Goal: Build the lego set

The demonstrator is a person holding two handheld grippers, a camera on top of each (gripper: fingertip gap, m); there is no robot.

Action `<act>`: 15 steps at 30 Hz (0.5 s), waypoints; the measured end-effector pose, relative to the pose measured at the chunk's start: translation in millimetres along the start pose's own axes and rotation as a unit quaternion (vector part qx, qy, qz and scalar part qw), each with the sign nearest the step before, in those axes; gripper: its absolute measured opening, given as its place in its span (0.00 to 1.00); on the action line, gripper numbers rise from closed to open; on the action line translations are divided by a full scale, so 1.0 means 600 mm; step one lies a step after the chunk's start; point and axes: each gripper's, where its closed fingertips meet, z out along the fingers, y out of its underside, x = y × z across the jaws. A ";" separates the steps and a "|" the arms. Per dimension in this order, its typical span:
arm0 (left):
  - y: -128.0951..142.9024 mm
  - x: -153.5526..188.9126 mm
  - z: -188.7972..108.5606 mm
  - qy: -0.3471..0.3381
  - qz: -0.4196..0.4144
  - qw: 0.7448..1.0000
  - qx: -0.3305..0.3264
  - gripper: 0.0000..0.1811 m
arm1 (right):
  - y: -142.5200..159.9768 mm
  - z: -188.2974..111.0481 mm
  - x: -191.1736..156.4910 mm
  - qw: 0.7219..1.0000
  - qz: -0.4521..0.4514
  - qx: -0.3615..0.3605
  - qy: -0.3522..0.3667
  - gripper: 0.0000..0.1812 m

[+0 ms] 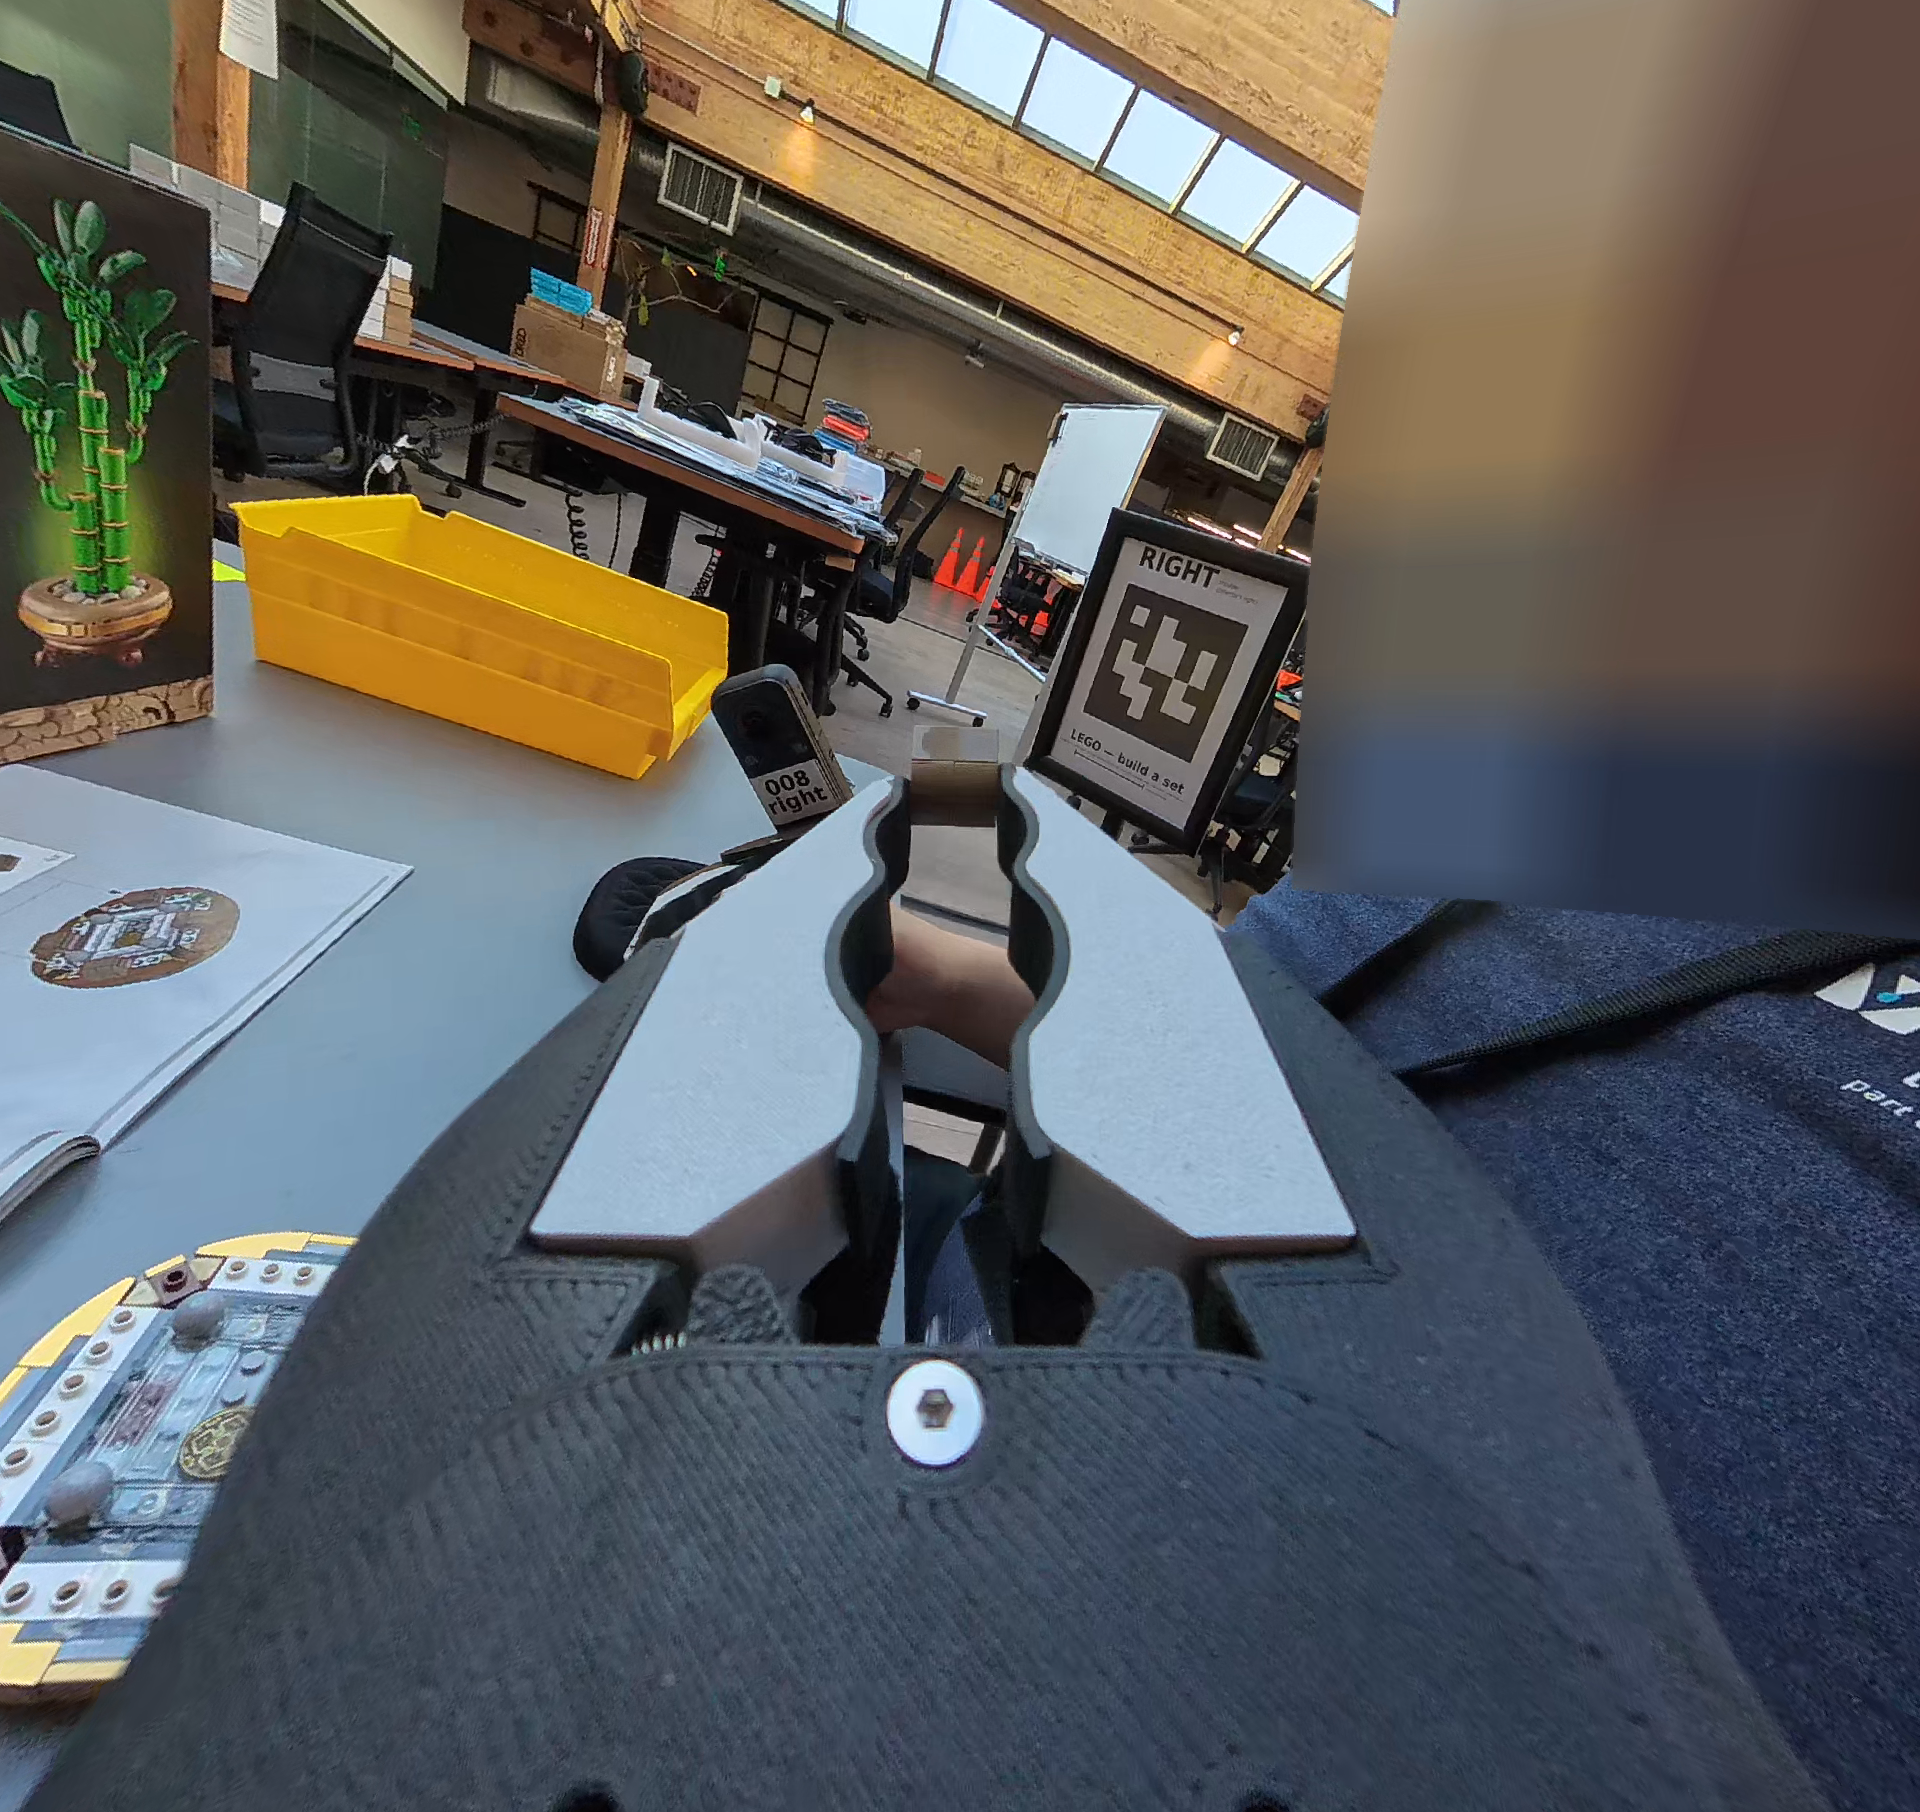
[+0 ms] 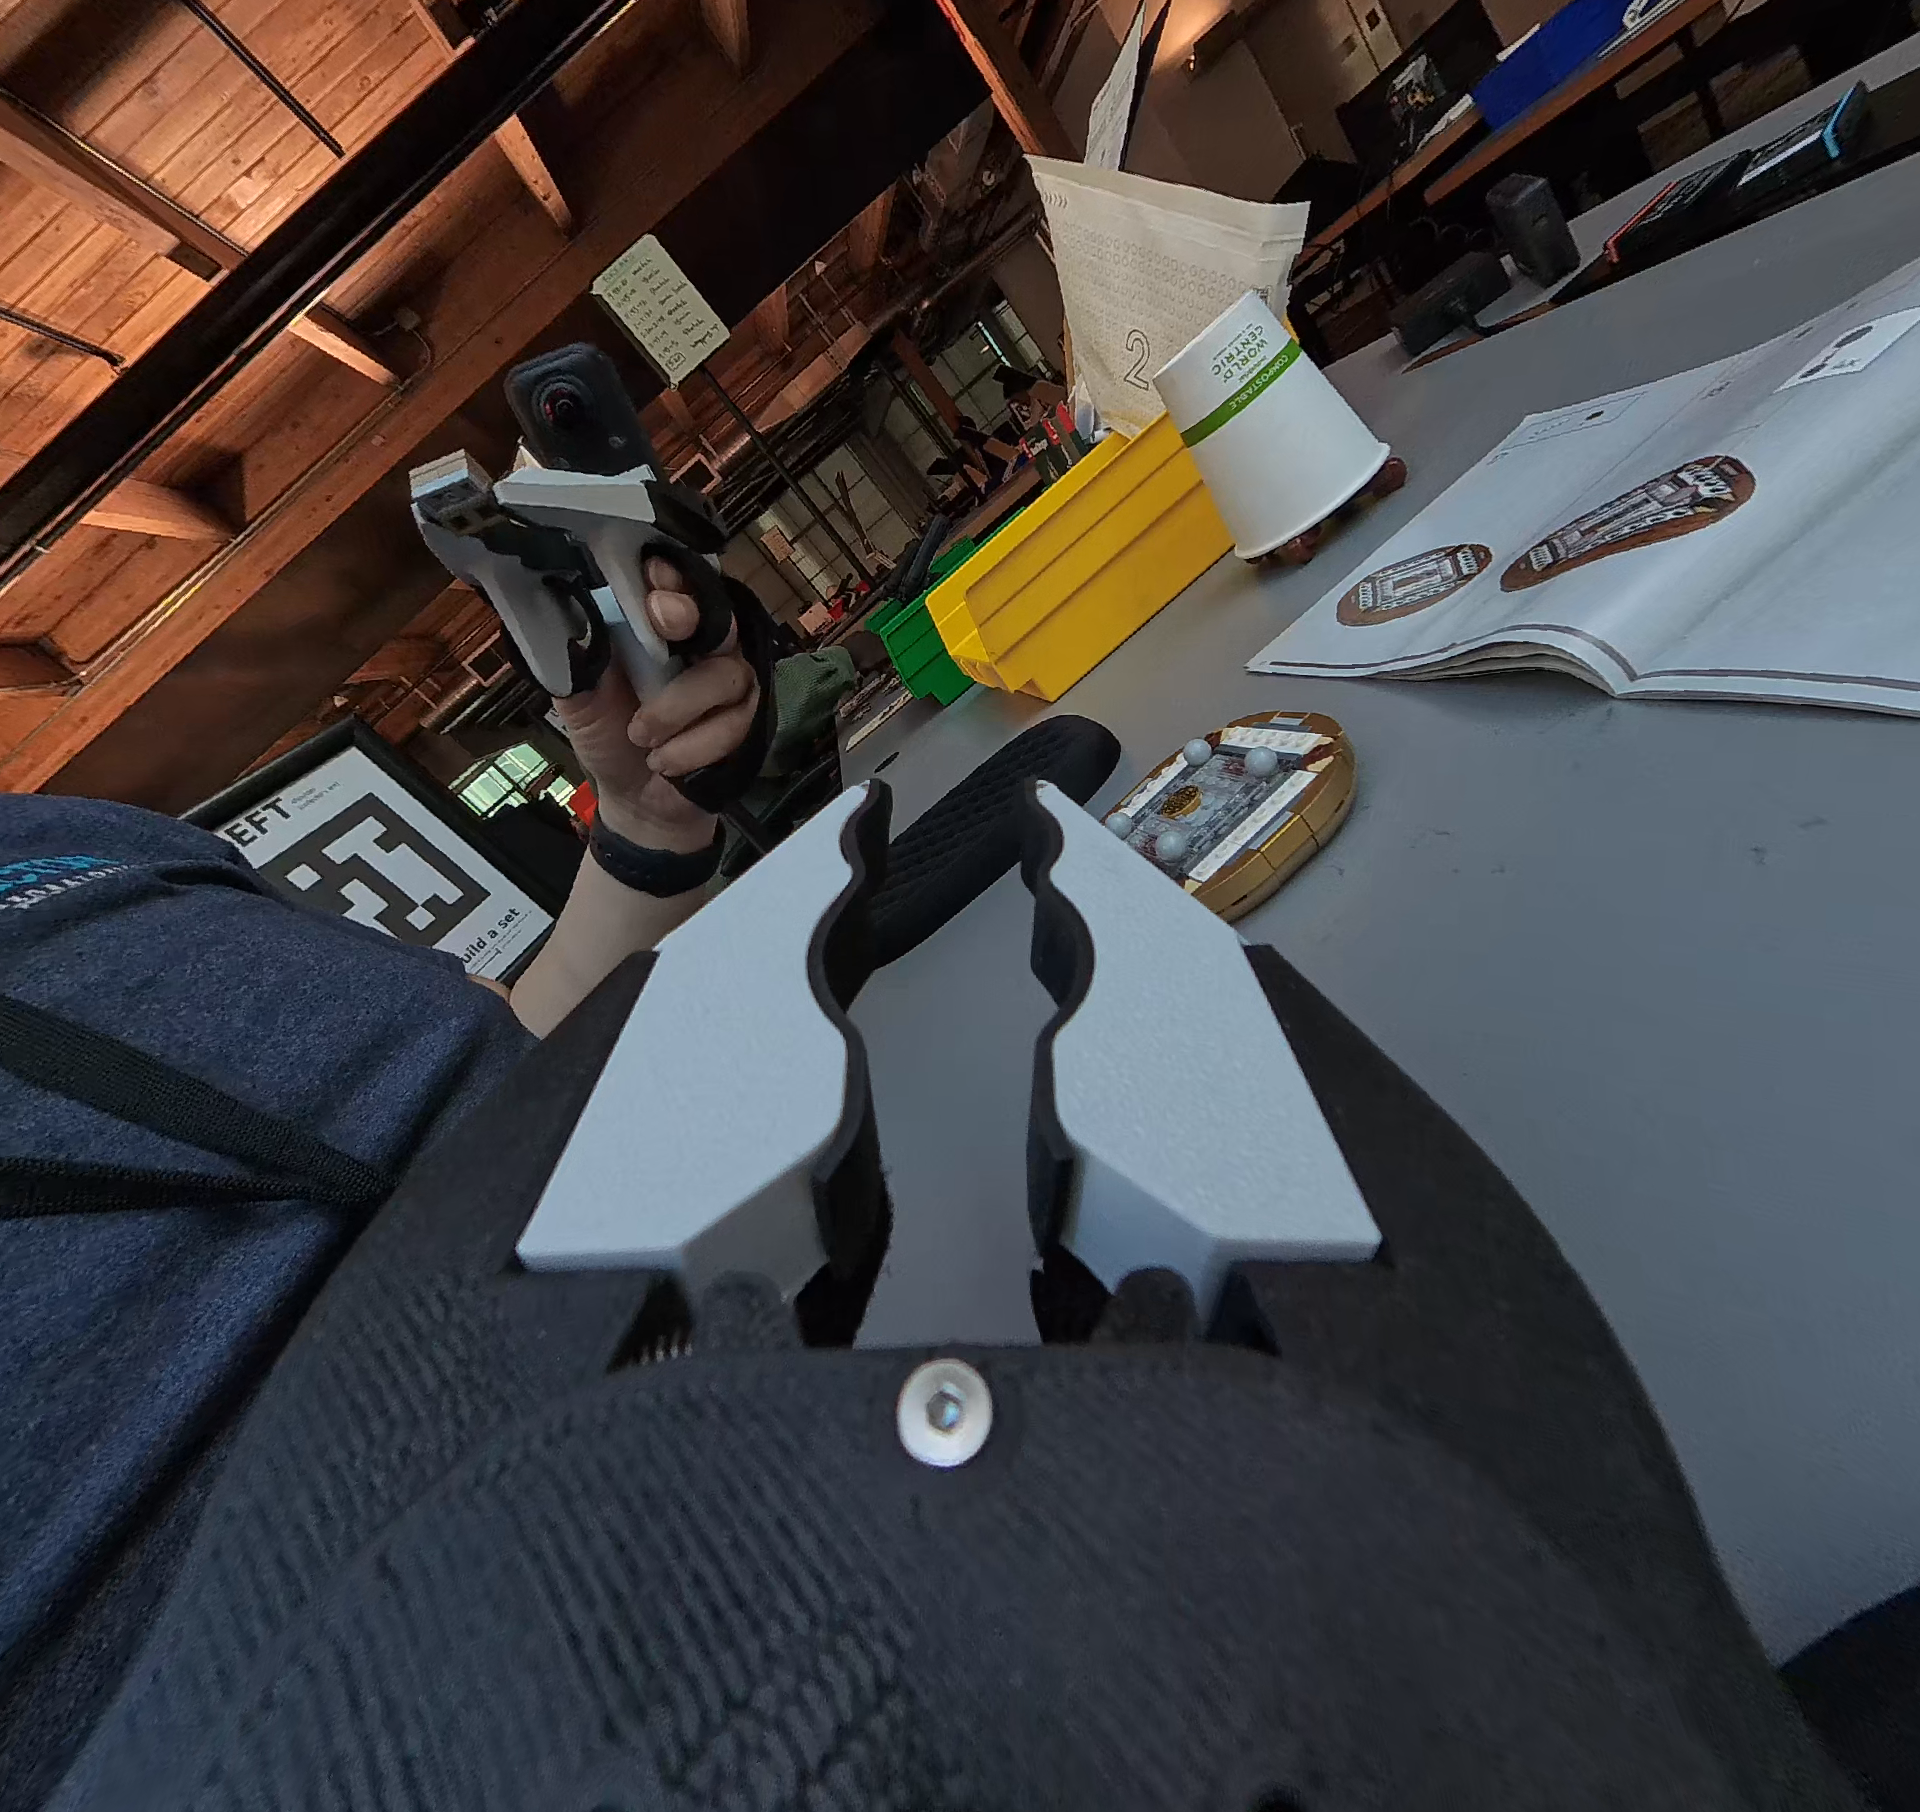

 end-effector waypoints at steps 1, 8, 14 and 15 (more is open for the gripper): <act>-0.002 0.001 -0.001 0.004 -0.003 1.000 0.006 0.08 | 0.000 0.000 0.000 1.000 0.000 0.000 0.000 0.13; -0.036 0.009 -0.019 0.063 -0.049 0.993 0.082 0.08 | 0.000 0.001 0.000 1.000 0.002 -0.001 -0.002 0.13; -0.044 0.001 -0.029 0.070 -0.073 0.988 0.116 0.07 | -0.001 0.001 0.001 1.000 0.004 0.000 -0.004 0.13; -0.045 0.001 -0.028 0.072 -0.075 0.988 0.117 0.07 | -0.001 0.001 0.001 1.000 0.005 0.000 -0.004 0.13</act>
